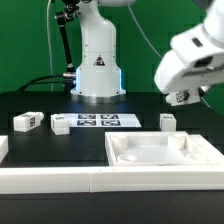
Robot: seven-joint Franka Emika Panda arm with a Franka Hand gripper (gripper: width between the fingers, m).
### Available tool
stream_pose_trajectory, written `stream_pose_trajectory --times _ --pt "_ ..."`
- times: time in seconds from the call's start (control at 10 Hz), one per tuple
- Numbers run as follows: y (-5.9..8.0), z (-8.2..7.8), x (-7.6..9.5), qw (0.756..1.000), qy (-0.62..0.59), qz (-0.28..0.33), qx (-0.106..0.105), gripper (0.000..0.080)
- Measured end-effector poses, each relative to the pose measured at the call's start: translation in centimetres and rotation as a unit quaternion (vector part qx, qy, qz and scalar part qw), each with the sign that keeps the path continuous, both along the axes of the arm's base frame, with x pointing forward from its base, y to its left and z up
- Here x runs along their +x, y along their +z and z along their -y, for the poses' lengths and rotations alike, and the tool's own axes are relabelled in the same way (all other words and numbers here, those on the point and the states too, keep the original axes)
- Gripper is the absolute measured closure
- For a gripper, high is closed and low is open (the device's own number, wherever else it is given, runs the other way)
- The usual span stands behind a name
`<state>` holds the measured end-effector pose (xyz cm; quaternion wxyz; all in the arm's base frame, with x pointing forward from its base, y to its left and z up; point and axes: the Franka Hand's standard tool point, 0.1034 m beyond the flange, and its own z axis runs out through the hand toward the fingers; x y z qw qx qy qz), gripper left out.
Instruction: Assemble square table
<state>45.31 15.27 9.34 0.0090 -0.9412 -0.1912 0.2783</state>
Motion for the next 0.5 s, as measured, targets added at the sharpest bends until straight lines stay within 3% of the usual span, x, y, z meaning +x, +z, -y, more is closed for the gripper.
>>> stream_pose_trajectory --times 0.2,0.5 --pt "1.5 1.6 2.0 0.998 0.002 0.055 0.023 0.0509" --pt "3.5 3.0 3.2 0.991 -0.003 0.132 0.037 0.0509"
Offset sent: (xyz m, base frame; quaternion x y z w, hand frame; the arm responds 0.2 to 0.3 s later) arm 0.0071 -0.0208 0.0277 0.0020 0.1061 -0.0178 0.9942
